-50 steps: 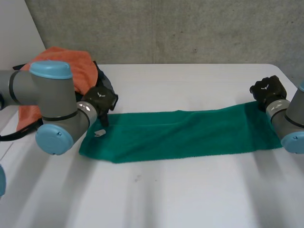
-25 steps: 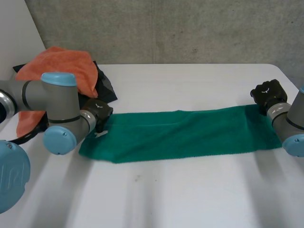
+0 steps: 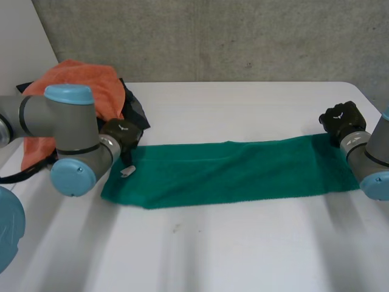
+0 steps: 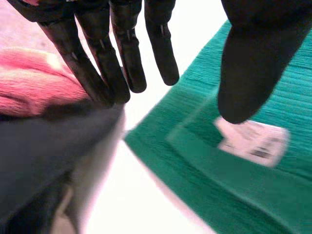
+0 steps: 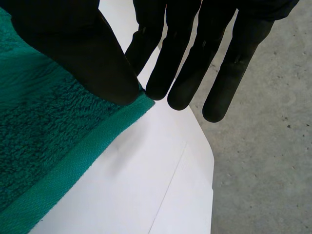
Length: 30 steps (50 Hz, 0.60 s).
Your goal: Fold the laundry.
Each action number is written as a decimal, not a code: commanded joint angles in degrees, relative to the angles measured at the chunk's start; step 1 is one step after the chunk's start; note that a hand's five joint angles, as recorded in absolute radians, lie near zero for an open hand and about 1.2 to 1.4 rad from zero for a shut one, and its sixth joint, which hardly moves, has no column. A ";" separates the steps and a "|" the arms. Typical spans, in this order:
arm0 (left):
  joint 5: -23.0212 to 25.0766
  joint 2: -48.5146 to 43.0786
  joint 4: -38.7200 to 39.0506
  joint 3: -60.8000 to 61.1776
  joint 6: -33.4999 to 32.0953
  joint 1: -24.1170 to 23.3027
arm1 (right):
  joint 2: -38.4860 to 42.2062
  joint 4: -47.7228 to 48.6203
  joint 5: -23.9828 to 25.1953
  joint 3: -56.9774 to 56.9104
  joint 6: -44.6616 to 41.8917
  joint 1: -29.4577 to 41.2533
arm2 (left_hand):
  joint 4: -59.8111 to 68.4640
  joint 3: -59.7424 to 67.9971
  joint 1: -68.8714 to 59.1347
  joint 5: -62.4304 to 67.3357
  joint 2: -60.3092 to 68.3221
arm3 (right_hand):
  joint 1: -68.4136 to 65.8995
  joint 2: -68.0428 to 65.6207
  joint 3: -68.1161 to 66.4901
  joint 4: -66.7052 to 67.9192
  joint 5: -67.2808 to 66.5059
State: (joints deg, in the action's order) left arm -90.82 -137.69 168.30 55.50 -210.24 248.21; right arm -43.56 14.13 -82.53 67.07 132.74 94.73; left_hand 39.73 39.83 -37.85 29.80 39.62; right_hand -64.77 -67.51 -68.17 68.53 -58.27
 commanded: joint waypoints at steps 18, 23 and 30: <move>-6.55 -4.78 0.01 -2.15 -3.25 0.17 | 0.67 0.10 -0.09 0.96 -0.20 0.02 | 40.27 40.17 -42.15 40.20 40.38 | -15.23 -12.49 -11.83 11.47 -11.73; -9.47 -2.41 4.30 -1.27 -2.02 0.00 | 0.76 0.45 -0.18 -0.09 -0.12 0.10 | 40.27 40.17 -42.15 40.20 40.38 | -15.23 -12.49 -11.83 11.47 -11.73; -7.71 -2.06 7.92 -1.54 -2.02 -0.27 | 1.90 1.95 -0.44 -2.64 1.81 0.63 | 40.27 40.17 -42.15 40.20 40.38 | -15.23 -12.49 -11.83 11.47 -11.73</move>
State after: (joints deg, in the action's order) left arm -99.76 -140.22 173.26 54.04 -212.38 248.18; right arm -42.52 14.89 -82.76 66.50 132.96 94.97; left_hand 68.31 67.80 -65.67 56.49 68.20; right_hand -64.76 -67.71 -68.17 68.53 -58.27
